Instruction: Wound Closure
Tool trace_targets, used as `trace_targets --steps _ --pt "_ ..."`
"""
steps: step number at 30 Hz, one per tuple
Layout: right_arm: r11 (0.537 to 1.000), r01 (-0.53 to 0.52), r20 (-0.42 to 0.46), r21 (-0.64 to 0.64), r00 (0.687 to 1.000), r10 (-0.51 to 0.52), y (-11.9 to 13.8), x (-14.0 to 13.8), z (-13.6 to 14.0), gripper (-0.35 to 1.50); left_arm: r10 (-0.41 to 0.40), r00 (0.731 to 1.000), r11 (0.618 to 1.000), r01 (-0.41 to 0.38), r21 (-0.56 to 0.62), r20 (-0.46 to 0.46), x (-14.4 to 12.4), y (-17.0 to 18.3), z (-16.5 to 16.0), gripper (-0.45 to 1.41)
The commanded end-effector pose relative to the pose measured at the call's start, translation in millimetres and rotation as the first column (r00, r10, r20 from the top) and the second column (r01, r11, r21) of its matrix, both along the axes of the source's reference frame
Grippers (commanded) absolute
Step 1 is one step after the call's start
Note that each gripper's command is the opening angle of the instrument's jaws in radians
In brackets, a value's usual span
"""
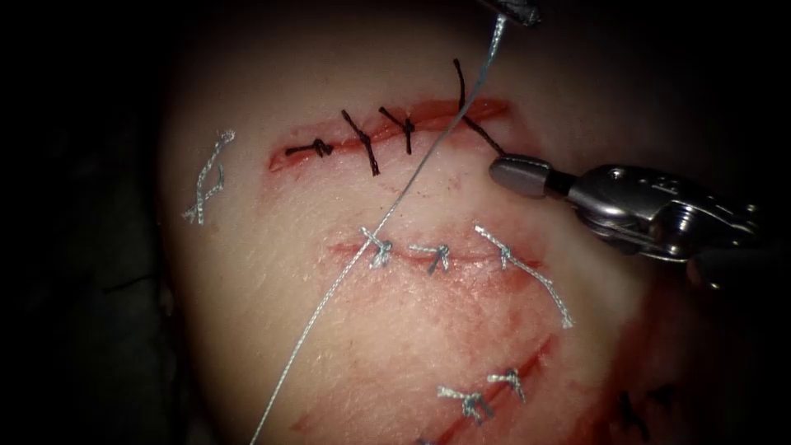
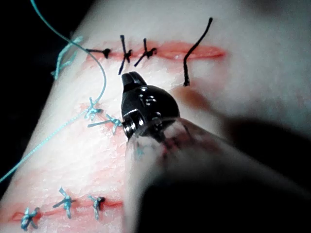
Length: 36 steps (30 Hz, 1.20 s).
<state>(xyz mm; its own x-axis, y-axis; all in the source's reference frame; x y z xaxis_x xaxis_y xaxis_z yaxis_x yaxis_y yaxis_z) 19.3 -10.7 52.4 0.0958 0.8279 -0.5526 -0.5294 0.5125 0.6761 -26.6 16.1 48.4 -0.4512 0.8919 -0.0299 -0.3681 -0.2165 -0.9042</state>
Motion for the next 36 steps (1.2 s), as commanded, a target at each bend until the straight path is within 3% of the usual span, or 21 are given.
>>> trace_targets --steps 1,5,10,11,12,13,15,17,18,19,20,22,26,27,29,30,31,32,34,35,36 --pt "1.0 -0.01 0.005 0.002 1.0 0.01 0.4 -1.4 -0.1 -0.05 0.008 1.0 1.0 -0.008 0.003 -0.019 0.2 -0.7 1.0 -0.45" --pt "0.999 -0.037 0.033 0.011 0.999 0.036 0.2 -5.2 -0.9 0.17 0.023 0.999 1.0 -0.023 0.011 -0.036 2.0 -4.8 3.4 -0.45" --pt "0.997 -0.072 0.068 0.019 0.995 0.071 0.4 -6.5 -1.0 0.83 0.051 0.997 0.999 -0.052 -0.005 -0.053 4.3 -9.5 7.3 -0.45" --pt "0.997 -0.072 0.072 0.01 0.995 0.071 0.4 -6.5 -1.0 1.04 0.058 0.997 0.998 -0.059 -0.018 -0.055 4.5 -9.8 8.0 -0.2" --pt "0.997 -0.072 0.075 0.005 0.995 0.072 0.4 -6.4 -1.0 1.11 0.096 0.994 0.991 -0.1 -0.088 -0.052 4.7 -9.9 8.9 0.04" --pt "0.997 -0.073 0.076 0.005 0.995 0.072 0.4 -6.3 -1.0 1.13 0.113 0.992 0.983 -0.12 -0.138 -0.054 4.8 -9.8 9.2 0.14" --pt "0.997 -0.074 0.076 0.005 0.994 0.073 0.3 -6.1 -1.0 1.16 0.17 0.98 0.931 -0.193 -0.309 -0.101 5.0 -9.3 9.7 0.31" --pt "0.997 -0.075 0.077 0.004 0.994 0.075 0.2 -5.9 -1.1 1.21 0.256 0.95 0.847 -0.311 -0.431 -0.18 5.4 -8.9 9.6 0.34" --pt "0.997 -0.076 0.078 0.003 0.994 0.076 -0.1 -5.8 -1.1 1.23 0.294 0.919 0.822 -0.383 -0.421 -0.263 6.1 -8.8 9.3 0.24" --pt "0.997 -0.077 0.078 0.002 0.994 0.076 -0.2 -5.7 -1.1 1.23 0.312 0.906 0.804 -0.411 -0.429 -0.285 6.5 -8.8 9.2 0.24" --pt "0.997 -0.078 0.079 0.002 0.994 0.077 -0.3 -5.6 -1.1 1.25 0.326 0.897 0.788 -0.433 -0.438 -0.299 6.9 -8.7 9.0 0.31" --pt "0.997 -0.079 0.08 0.001 0.994 0.079 -0.4 -5.4 -1.1 1.28 0.435 0.844 0.676 -0.537 -0.505 -0.315 7.7 -8.3 8.8 0.73" --pt "0.997 -0.082 0.081 0.0 0.993 0.081 -0.7 -5.1 -1.2 1.35 0.494 0.791 0.597 -0.611 -0.52 -0.362 9.0 -7.2 8.3 0.89" --pt "0.997 -0.082 0.081 0.0 0.993 0.082 -0.8 -5.1 -1.2 1.35 0.518 0.773 0.542 -0.628 -0.559 -0.366 9.3 -6.4 7.5 0.94" --pt "0.997 -0.082 0.081 0.0 0.993 0.081 -0.9 -5.1 -1.3 1.35 0.526 0.759 0.482 -0.638 -0.601 -0.384 9.9 -4.6 5.8 1.25" --pt "0.997 -0.082 0.082 0.0 0.993 0.082 -0.9 -5.0 -1.3 1.35 0.498 0.761 0.453 -0.637 -0.623 -0.416 10.3 -3.4 5.1 1.25" --pt "0.997 -0.083 0.082 0.0 0.993 0.083 -0.9 -4.9 -1.3 1.35 0.424 0.753 0.387 -0.653 -0.651 -0.503 10.8 -1.5 4.0 1.33" --pt "0.997 -0.083 0.082 0.0 0.993 0.083 -0.9 -4.9 -1.3 1.36 0.392 0.747 0.356 -0.661 -0.66 -0.537 11.1 -0.7 3.6 1.33" --pt "0.996 -0.084 0.082 -0.001 0.993 0.083 -1.0 -4.8 -1.4 1.38 0.304 0.744 0.328 -0.668 -0.668 -0.594 12.1 0.8 2.6 1.28" --pt "0.996 -0.084 0.083 -0.001 0.993 0.084 -1.1 -4.8 -1.4 1.38 0.306 0.742 0.311 -0.67 -0.674 -0.597 12.8 1.2 2.1 1.33" --pt "0.996 -0.084 0.083 -0.001 0.993 0.084 -1.2 -4.7 -1.4 1.38 0.299 0.745 0.322 -0.667 -0.672 -0.596 13.3 1.4 1.8 1.35"
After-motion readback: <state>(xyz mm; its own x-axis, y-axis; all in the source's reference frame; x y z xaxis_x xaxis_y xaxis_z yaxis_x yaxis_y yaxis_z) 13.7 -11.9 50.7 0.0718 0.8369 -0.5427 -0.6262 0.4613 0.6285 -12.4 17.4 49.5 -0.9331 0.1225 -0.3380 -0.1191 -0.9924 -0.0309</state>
